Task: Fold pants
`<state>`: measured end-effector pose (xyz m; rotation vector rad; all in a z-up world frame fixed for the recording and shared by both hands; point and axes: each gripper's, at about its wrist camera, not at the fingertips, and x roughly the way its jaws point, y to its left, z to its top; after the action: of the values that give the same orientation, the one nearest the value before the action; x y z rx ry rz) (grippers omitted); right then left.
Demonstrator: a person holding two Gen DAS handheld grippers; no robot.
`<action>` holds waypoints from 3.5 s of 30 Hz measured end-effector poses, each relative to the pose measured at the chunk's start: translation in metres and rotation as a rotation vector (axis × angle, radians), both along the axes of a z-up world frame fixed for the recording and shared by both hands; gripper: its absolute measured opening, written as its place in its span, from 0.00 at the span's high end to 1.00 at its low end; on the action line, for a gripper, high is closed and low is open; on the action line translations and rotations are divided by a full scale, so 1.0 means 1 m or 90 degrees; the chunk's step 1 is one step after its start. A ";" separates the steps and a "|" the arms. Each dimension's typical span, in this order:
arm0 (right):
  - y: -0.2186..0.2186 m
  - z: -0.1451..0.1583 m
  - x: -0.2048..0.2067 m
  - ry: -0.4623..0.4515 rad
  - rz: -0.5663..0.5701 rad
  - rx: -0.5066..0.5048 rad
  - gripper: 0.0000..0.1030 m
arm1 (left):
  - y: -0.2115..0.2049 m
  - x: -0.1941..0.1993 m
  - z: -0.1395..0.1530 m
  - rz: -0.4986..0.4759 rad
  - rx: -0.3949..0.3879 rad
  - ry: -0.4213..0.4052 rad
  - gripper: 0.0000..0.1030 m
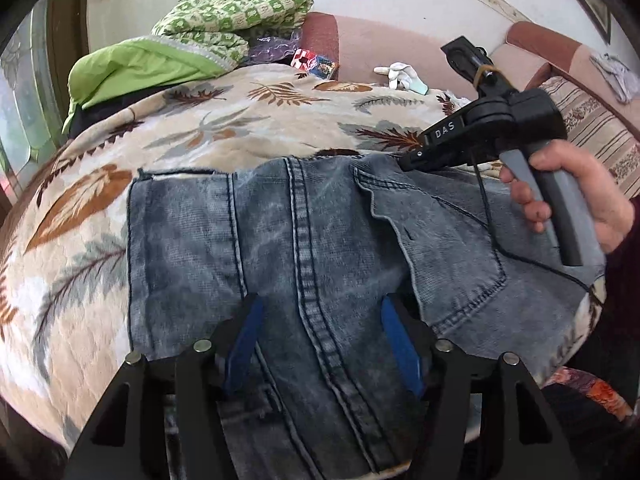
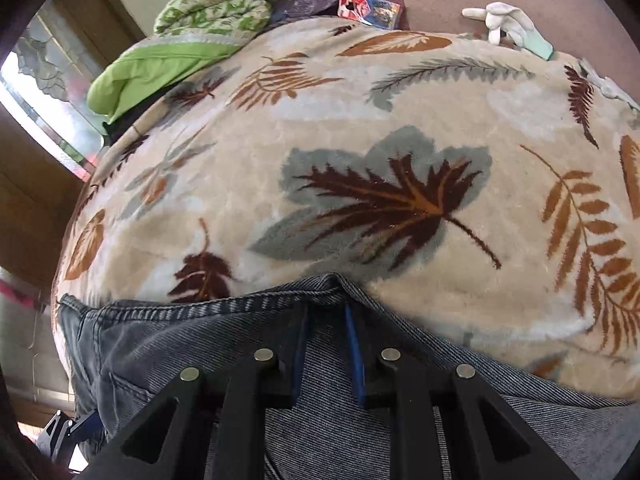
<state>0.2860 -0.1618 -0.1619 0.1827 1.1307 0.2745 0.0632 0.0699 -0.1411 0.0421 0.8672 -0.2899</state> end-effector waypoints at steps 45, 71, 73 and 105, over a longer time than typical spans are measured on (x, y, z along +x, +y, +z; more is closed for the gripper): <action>-0.158 0.000 -0.159 -0.175 -0.104 0.010 0.31 | -0.082 0.029 -0.006 0.115 0.111 0.107 0.00; -0.232 -0.002 -0.205 -0.116 -0.182 0.114 0.33 | -0.209 0.039 0.011 0.045 0.104 0.154 0.00; -0.236 -0.003 -0.206 -0.123 -0.190 0.122 0.33 | -0.212 0.042 -0.005 0.042 0.123 0.169 0.00; -0.202 0.027 -0.216 -0.289 -0.169 0.069 0.31 | -0.098 0.018 0.045 0.116 0.098 0.024 0.00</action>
<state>0.0701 -0.3637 -0.1345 0.3442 0.6333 0.1299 0.0809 -0.0278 -0.0961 0.1007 0.9225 -0.0529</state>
